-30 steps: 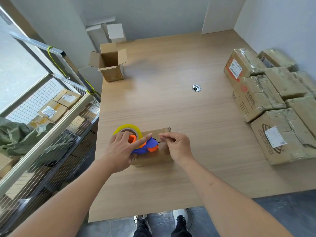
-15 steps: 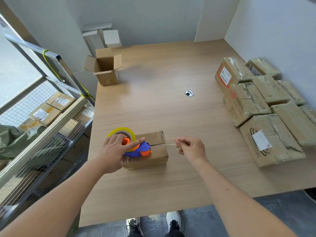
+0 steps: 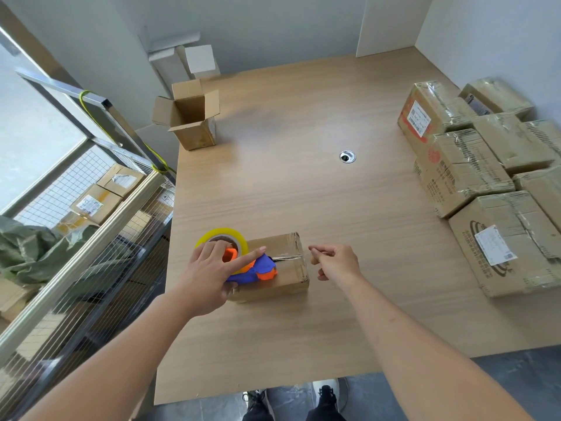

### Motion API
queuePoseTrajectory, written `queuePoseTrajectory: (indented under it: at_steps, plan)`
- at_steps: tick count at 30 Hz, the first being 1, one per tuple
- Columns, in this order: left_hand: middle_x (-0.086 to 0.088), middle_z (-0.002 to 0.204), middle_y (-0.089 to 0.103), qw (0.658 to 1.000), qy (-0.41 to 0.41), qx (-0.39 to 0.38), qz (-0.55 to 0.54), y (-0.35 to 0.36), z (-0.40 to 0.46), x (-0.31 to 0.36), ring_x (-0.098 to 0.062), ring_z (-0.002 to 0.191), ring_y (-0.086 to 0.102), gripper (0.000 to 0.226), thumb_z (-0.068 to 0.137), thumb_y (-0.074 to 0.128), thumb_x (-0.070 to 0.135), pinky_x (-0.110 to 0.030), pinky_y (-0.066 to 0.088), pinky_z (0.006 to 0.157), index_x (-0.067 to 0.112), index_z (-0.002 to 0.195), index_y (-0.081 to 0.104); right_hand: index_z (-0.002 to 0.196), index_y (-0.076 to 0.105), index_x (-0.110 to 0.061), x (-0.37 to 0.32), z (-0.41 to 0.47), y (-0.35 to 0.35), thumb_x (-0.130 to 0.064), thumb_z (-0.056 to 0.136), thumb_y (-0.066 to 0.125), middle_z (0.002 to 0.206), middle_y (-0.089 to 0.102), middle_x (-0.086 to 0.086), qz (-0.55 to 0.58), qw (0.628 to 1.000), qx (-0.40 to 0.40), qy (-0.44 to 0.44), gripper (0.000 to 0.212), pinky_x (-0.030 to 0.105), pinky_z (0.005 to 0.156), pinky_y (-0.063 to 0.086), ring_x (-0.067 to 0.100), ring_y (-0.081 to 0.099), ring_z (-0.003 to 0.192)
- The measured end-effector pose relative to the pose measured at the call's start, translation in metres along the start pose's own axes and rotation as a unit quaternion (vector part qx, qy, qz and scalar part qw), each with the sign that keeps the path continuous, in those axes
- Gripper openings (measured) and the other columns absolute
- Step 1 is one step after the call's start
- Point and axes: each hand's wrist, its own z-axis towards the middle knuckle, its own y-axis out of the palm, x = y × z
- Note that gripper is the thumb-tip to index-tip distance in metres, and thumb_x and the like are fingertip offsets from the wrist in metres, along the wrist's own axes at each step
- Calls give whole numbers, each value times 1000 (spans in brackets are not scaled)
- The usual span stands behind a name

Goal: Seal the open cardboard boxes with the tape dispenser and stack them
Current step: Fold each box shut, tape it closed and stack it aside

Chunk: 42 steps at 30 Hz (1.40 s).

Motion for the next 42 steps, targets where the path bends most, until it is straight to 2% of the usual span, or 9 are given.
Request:
queuePoseTrajectory:
  at_steps: [3,7,11,14,18,22,27,37,42]
  plan:
    - [-2,132,43,1000,3,4,5,2,1,0,-29,131,37,100,91,67,35,-46,28,113,65,152,-6,102,82,-29,11,4,16,-27,92,73,80,77,-11,-20,1000,-4,-14,13,38,71,64,9,59,57]
    - [-2,129,44,1000,1,8,8,5,3,-1,-29,128,38,100,90,67,34,-45,30,110,64,153,-5,117,76,-38,17,0,35,-35,96,65,112,76,-10,-90,992,17,-81,24,26,84,51,9,67,101]
    - [-3,127,44,1000,1,7,6,5,2,0,-30,125,39,98,92,66,35,-45,30,108,64,153,-6,155,32,-49,20,-3,32,-41,96,63,135,39,-4,-105,994,9,-34,67,27,102,37,14,49,116]
    - [-2,127,44,1000,2,7,8,5,2,0,-30,126,39,96,95,62,37,-45,28,110,65,151,-10,152,44,-36,13,-3,31,-27,102,56,148,47,3,-116,991,-8,-70,52,22,105,33,16,47,135]
    - [-2,127,44,1000,4,10,7,3,2,3,-30,126,39,95,95,59,38,-43,26,111,66,149,-13,146,54,-29,-10,-18,50,-17,106,40,151,49,-9,-39,985,47,-160,44,24,115,34,5,44,139]
    - [-2,129,41,1000,10,0,12,-1,1,2,-29,129,36,94,97,55,40,-42,22,113,68,146,-20,152,45,-31,-13,-26,69,-32,111,32,166,26,-10,-142,966,-3,-217,43,25,120,23,2,20,152]
    - [-3,131,42,999,34,-30,-4,-14,10,-6,-29,132,34,87,99,50,51,-42,24,113,72,141,-23,149,44,-34,-10,-28,79,-36,110,27,167,23,-14,-242,943,69,-217,43,48,115,36,13,32,148]
    - [0,103,51,981,69,-139,-117,-62,11,-28,-22,100,50,62,101,46,53,-41,37,98,77,144,9,148,39,-45,-11,-31,79,-46,108,24,165,19,-26,-230,952,60,-194,42,38,107,41,4,31,147]
    - [9,121,57,940,4,-233,-251,-76,4,-63,-20,108,53,62,101,57,40,-42,45,97,83,133,27,146,38,-47,-12,-31,80,-50,108,23,164,23,-24,-245,950,58,-185,42,39,107,41,4,31,148]
